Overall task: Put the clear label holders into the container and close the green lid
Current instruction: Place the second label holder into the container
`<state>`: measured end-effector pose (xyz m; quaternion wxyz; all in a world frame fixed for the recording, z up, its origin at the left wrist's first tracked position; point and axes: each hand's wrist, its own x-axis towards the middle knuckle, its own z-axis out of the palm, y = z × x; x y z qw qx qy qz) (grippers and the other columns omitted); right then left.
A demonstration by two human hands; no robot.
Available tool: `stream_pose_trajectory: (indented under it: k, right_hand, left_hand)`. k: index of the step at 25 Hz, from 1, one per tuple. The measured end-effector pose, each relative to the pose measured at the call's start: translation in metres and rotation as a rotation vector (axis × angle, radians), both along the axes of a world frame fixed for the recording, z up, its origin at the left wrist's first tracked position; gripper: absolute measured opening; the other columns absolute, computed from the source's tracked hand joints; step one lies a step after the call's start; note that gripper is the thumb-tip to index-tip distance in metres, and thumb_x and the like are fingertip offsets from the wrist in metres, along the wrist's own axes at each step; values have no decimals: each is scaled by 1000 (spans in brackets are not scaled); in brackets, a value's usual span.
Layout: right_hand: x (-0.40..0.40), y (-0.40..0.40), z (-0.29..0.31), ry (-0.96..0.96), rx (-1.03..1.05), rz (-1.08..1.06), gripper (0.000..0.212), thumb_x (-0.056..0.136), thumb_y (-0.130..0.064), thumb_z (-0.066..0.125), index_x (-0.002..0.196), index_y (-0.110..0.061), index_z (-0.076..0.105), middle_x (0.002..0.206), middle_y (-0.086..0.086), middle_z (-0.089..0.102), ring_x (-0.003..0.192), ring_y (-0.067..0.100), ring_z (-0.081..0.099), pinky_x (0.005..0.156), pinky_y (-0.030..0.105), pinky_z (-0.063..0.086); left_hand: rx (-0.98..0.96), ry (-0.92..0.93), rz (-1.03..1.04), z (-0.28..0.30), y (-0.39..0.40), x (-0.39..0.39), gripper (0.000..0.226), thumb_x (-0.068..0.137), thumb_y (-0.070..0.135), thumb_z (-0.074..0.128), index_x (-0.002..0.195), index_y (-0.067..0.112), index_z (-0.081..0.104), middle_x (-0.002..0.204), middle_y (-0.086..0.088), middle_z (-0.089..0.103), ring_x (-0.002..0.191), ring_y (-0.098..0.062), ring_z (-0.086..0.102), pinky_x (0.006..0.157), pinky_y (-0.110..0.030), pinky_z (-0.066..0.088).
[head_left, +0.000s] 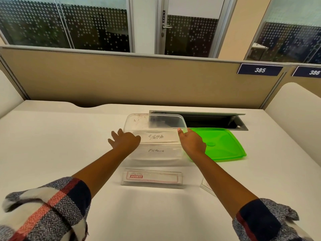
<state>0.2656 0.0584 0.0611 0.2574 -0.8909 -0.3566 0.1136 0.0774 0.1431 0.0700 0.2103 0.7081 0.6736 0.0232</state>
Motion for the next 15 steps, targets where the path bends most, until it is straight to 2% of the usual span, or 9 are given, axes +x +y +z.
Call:
stream_pose_trajectory:
  k: [5, 9, 15]
  right_hand:
    - [3, -3, 1, 25, -23, 25, 60, 93, -56, 30, 137, -17, 42, 138, 12, 51, 125, 36, 45, 100, 44, 36]
    - [0, -13, 4, 33, 98, 125, 44, 94, -49, 36, 118, -20, 59, 147, 3, 42, 129, 30, 44, 101, 42, 37]
    - [-7, -44, 0, -54, 295, 252, 37, 95, -38, 44, 122, -17, 56, 145, 7, 43, 133, 25, 40, 108, 41, 33]
  left_hand:
    - [80, -29, -38, 3, -5, -2, 48, 93, 41, 39, 123, 6, 54, 157, -11, 11, 145, -34, -1, 116, -51, 3]
    - [121, -72, -42, 6, -9, -8, 46, 93, 36, 40, 128, 8, 50, 157, -10, 11, 145, -32, 2, 116, -51, 5]
    - [397, -245, -5, -1, -42, -28, 39, 93, 31, 44, 125, 12, 56, 150, -9, 35, 142, -30, 22, 116, -51, 17]
